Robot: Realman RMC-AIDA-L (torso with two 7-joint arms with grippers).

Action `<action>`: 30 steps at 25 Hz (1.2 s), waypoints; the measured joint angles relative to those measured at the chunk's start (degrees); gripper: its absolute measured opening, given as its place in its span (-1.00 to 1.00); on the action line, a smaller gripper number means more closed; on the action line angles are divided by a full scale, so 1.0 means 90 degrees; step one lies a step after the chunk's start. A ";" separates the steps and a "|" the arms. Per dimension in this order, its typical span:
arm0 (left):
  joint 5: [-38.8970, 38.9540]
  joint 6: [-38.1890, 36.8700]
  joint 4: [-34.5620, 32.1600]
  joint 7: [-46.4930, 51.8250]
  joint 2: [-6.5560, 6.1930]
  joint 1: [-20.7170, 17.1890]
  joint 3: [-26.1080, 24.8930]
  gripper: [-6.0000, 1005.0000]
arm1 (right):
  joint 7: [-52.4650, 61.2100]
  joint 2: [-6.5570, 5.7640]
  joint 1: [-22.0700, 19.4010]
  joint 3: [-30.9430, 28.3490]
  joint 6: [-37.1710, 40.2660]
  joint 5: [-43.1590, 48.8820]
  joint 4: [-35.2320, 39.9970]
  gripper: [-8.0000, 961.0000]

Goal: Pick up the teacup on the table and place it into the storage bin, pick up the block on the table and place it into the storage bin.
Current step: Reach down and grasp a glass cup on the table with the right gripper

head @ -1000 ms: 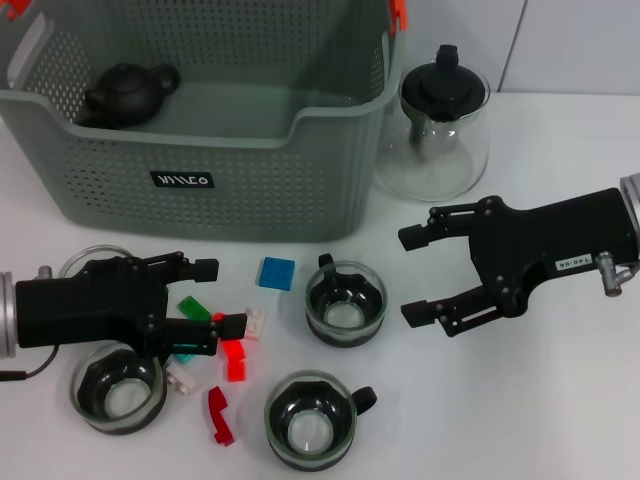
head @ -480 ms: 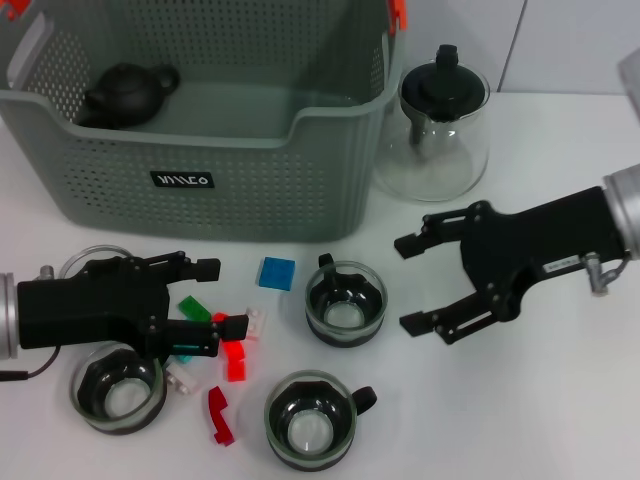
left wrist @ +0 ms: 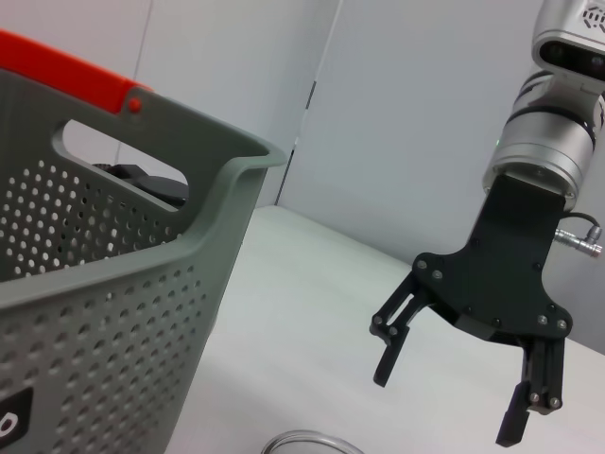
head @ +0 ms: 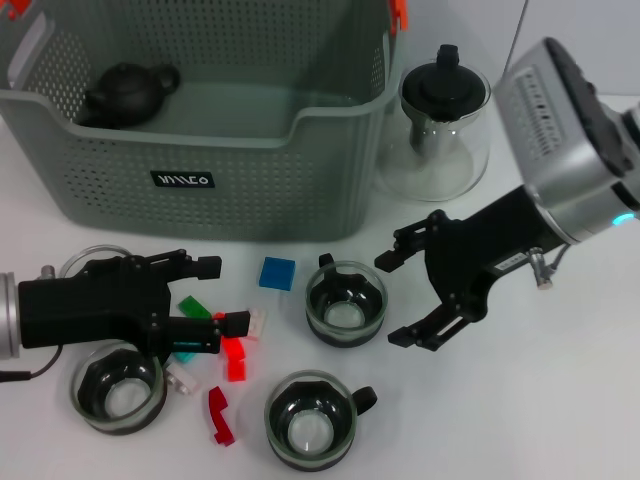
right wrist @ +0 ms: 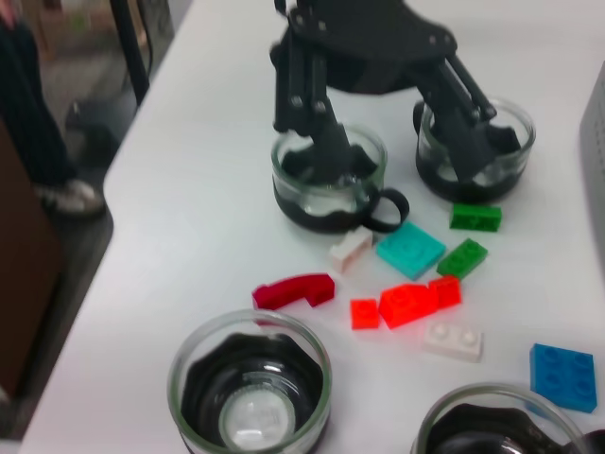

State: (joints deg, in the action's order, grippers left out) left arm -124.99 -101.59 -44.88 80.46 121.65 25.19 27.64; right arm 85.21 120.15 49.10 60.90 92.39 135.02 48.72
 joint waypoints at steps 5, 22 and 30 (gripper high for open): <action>0.0003 0.0000 0.0075 0.0002 0.0000 0.0031 -0.0003 0.88 | 0.0049 0.0014 0.0236 0.0428 -0.0119 0.0037 0.0031 0.85; 0.0086 0.0005 0.0130 -0.0017 0.0018 0.0034 -0.0024 0.88 | 0.0889 0.0078 0.0383 0.2694 -0.1402 0.0002 0.0036 0.75; 0.0100 0.0016 0.0166 -0.0030 0.0018 0.0034 -0.0024 0.88 | 0.1209 0.0078 0.0466 0.3179 -0.1706 -0.0002 -0.0013 0.72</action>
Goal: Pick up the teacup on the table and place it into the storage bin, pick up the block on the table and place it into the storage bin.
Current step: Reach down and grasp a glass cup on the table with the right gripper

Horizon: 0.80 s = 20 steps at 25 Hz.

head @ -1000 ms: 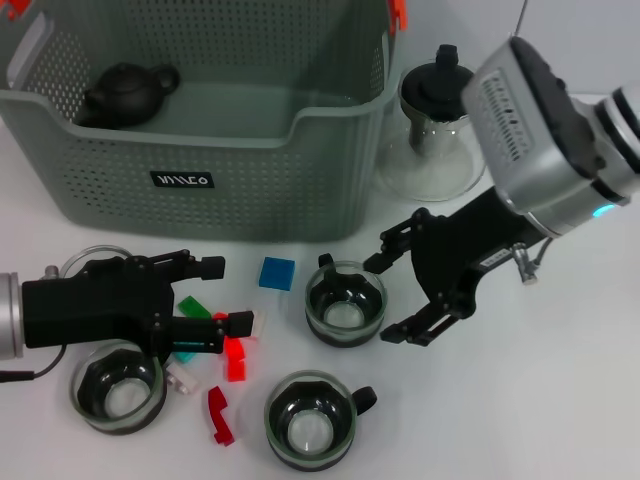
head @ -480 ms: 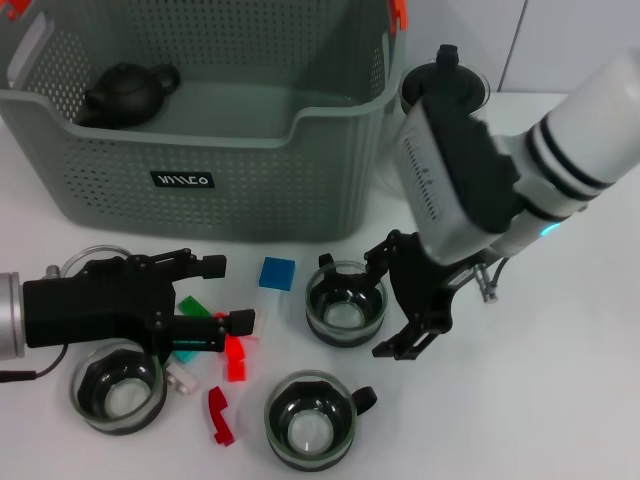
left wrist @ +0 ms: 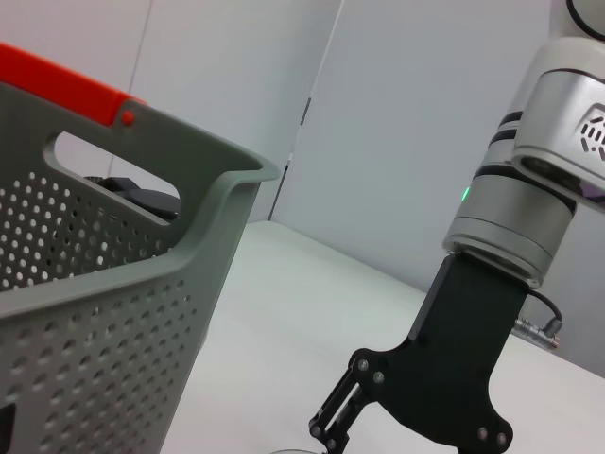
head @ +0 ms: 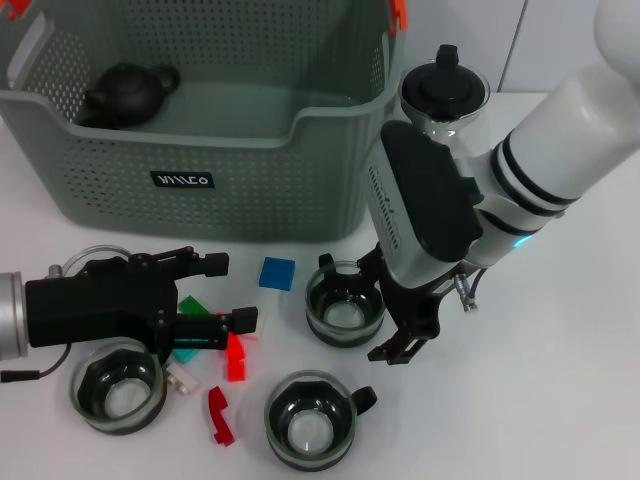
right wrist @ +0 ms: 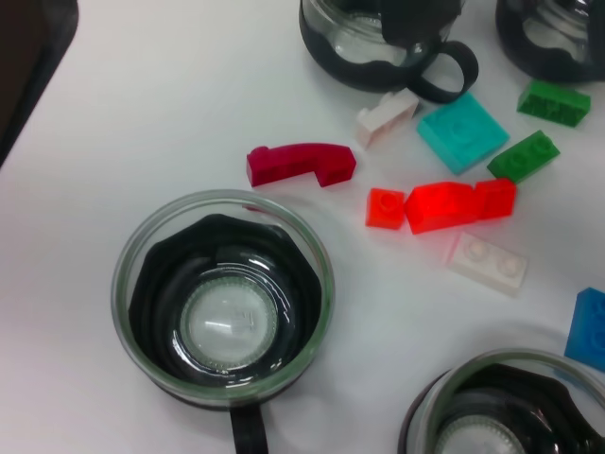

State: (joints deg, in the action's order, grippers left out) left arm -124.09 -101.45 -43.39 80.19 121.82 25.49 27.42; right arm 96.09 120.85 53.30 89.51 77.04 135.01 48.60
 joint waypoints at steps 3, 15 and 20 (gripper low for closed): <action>0.0000 0.0042 0.0032 -0.0002 0.0000 0.0000 0.0000 0.88 | 0.0083 0.0001 0.0005 0.0199 -0.0145 0.0000 0.0000 0.71; -0.0001 0.0082 0.0057 -0.0004 0.0000 -0.0010 0.0000 0.88 | 0.0329 0.0023 0.0025 0.0791 -0.0535 -0.0065 0.0019 0.67; -0.0001 0.0082 0.0056 -0.0004 0.0000 -0.0018 0.0000 0.88 | 0.0409 0.0029 0.0025 0.1003 -0.0752 -0.0108 -0.0004 0.66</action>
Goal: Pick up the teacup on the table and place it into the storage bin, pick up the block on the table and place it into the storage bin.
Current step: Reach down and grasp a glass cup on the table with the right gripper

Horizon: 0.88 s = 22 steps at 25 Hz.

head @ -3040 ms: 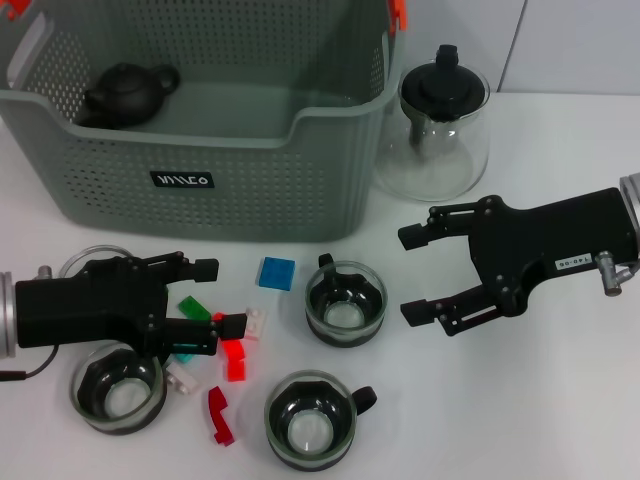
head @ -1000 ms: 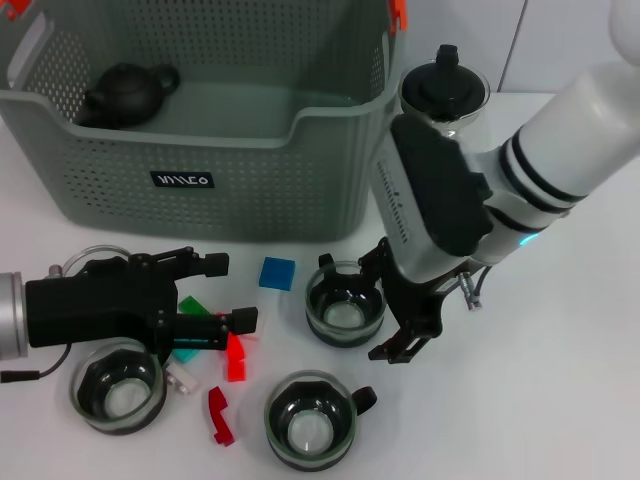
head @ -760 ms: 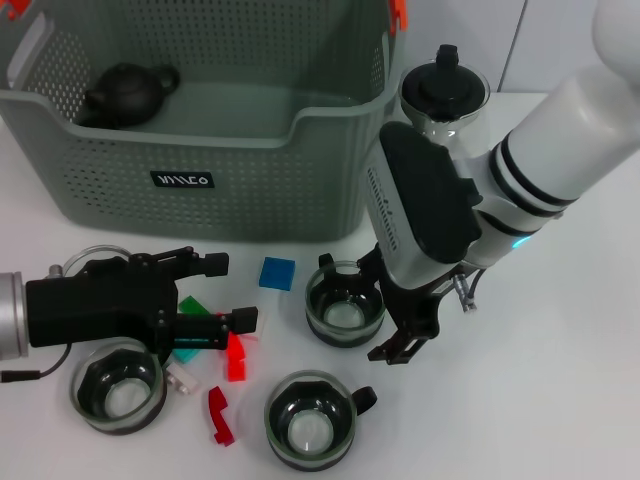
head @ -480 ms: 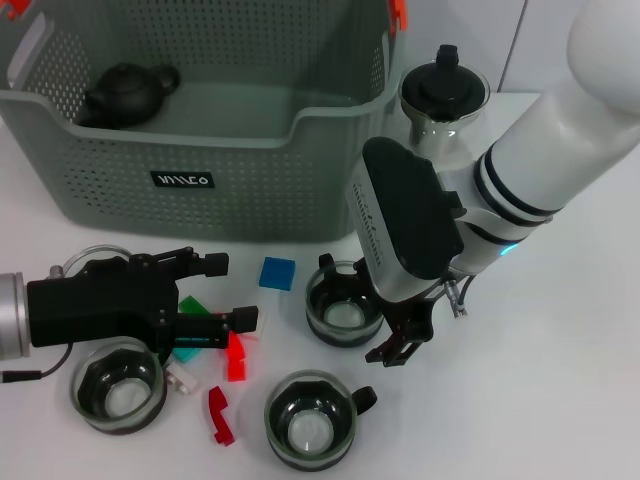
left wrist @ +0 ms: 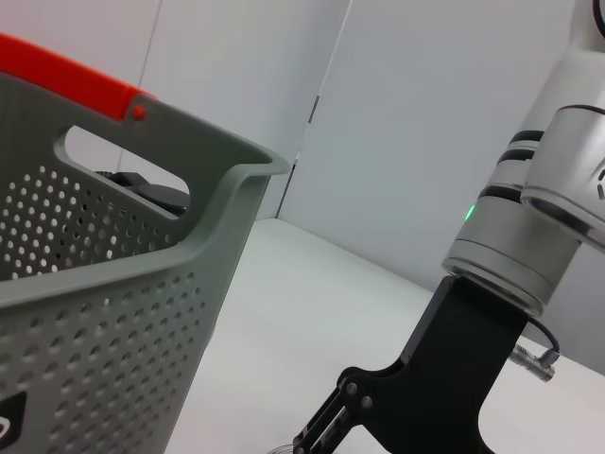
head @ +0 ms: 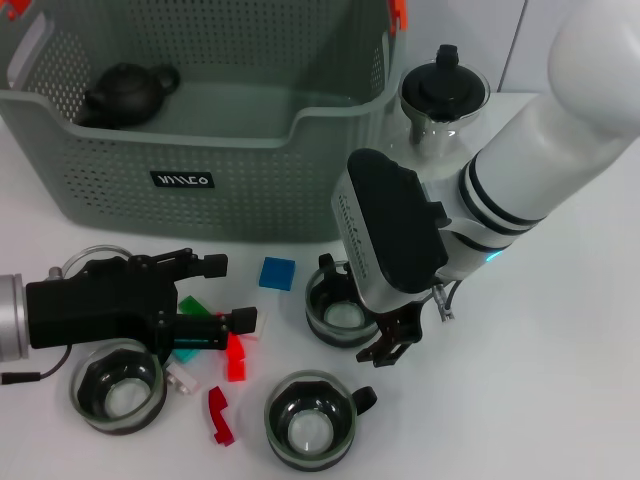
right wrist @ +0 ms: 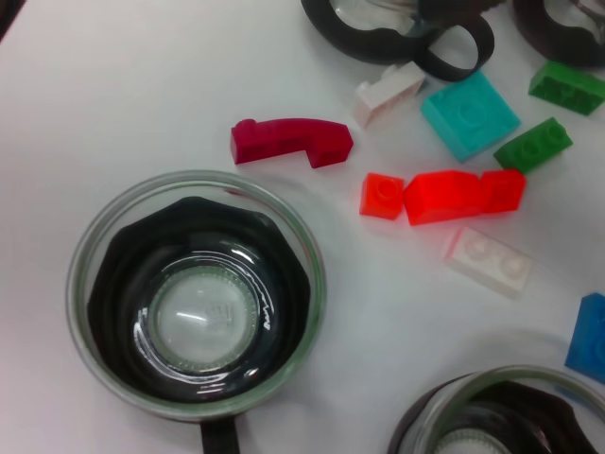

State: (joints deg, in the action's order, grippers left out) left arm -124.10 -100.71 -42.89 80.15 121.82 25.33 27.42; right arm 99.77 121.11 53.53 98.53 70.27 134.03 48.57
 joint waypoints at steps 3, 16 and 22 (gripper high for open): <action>0.0000 0.0000 -0.0001 0.0000 0.0000 -0.0002 0.0000 0.88 | 0.0115 0.0000 0.0001 0.0103 -0.0079 0.0000 -0.0003 0.65; 0.0000 0.0008 0.0009 -0.0066 0.0000 -0.0005 0.0000 0.88 | 0.0508 0.0002 0.0166 0.0336 -0.0025 -0.0001 -0.0244 0.04; 0.0000 0.0008 0.0073 -0.0146 0.0000 -0.0019 0.0000 0.88 | 0.0839 -0.0019 0.0158 0.0291 0.0175 -0.0009 -0.0139 -0.49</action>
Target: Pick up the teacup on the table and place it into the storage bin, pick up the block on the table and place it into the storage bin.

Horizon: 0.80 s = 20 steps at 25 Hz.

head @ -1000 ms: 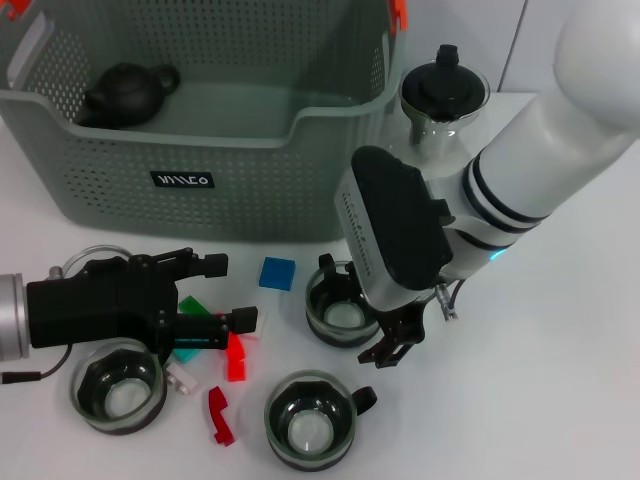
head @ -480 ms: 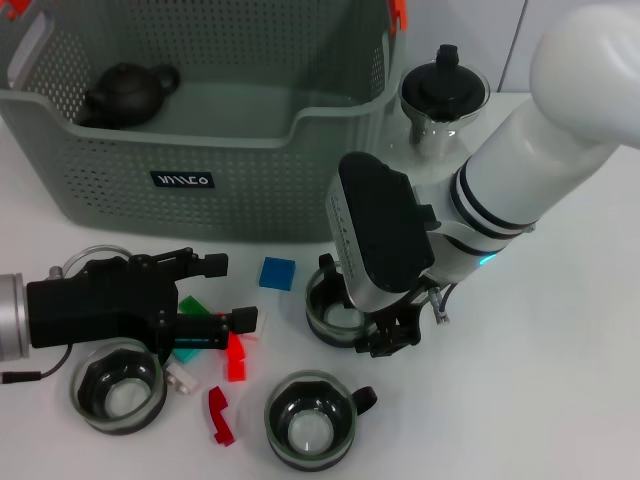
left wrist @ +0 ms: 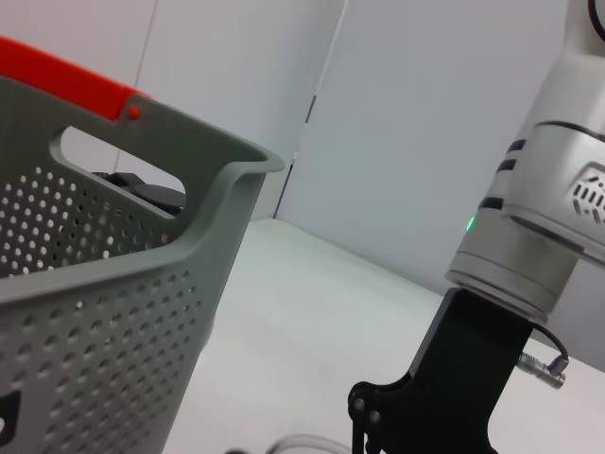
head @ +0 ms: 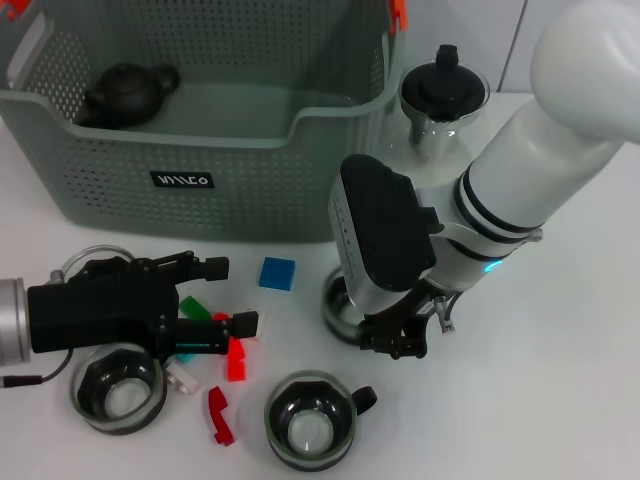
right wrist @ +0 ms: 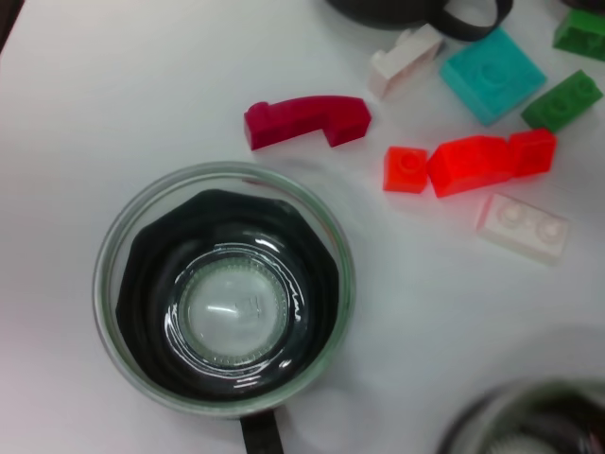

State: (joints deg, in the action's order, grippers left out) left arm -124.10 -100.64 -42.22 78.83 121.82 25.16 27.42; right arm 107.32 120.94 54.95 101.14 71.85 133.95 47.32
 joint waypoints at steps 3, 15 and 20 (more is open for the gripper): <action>0.0000 0.0000 0.0016 -0.0014 0.0000 -0.0009 0.0000 0.88 | 0.0153 -0.0022 -0.0043 -0.0036 0.0122 -0.0002 0.0144 -0.70; 0.0000 -0.0084 -0.0031 -0.0073 -0.0061 -0.0147 -0.0017 0.88 | 0.0334 -0.0074 -0.0731 -0.1525 0.1739 0.0007 0.1842 -0.87; -0.0054 -0.0072 -0.0046 -0.0255 -0.0087 -0.0240 -0.0205 0.88 | 0.0434 -0.0078 -0.0856 -0.2620 0.2799 -0.0523 0.2848 -0.87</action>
State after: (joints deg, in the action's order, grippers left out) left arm -124.59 -101.29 -42.64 76.54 121.03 23.00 25.57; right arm 111.22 120.24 47.24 77.56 97.04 129.24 72.96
